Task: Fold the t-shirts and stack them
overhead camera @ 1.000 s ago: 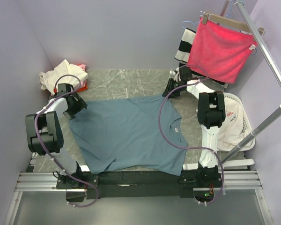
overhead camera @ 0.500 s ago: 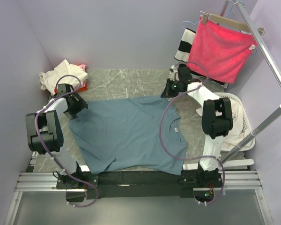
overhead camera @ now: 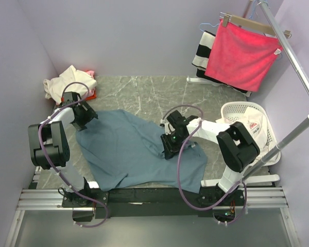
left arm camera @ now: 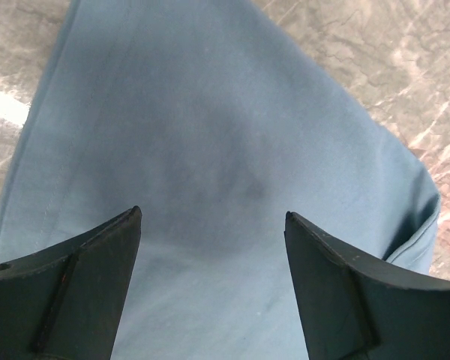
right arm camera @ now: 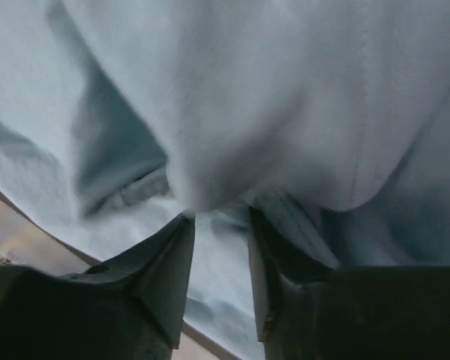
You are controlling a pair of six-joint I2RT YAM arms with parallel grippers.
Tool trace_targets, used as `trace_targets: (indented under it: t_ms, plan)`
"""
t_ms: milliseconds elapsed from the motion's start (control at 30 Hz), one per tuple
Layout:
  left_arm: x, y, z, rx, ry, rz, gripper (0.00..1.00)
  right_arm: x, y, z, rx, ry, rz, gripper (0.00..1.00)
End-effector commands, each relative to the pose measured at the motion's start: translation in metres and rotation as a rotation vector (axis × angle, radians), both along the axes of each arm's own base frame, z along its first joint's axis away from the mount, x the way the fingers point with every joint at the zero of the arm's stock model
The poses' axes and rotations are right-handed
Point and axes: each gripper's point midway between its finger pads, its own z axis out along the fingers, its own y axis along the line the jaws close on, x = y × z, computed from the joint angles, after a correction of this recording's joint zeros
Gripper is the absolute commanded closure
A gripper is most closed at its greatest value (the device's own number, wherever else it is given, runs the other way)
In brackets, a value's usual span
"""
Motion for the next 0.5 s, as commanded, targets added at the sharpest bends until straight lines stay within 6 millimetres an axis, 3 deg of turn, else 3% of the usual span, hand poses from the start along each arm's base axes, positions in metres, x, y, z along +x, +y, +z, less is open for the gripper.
trace_targets:
  t_ms: [0, 33, 200, 300, 467]
  plan:
    - [0.008, -0.006, 0.02, -0.017, -0.081, -0.026, 0.18, 0.065, -0.01, 0.049, -0.038, -0.285, -0.16, 0.52]
    - [0.008, -0.006, 0.021, -0.017, -0.085, -0.027, 0.18, 0.084, -0.009, 0.064, -0.011, -0.336, -0.204, 0.51]
    - [0.007, -0.004, 0.027, -0.003, -0.095, -0.027, 0.18, 0.123, -0.013, 0.092, 0.075, -0.405, -0.355, 0.51]
    - [0.005, -0.003, 0.028, 0.005, -0.098, -0.018, 0.18, 0.135, -0.015, 0.091, 0.13, -0.383, -0.393, 0.5]
    - [0.005, 0.0, 0.032, 0.019, -0.107, -0.006, 0.17, 0.132, -0.016, 0.072, 0.147, -0.275, -0.404, 0.52]
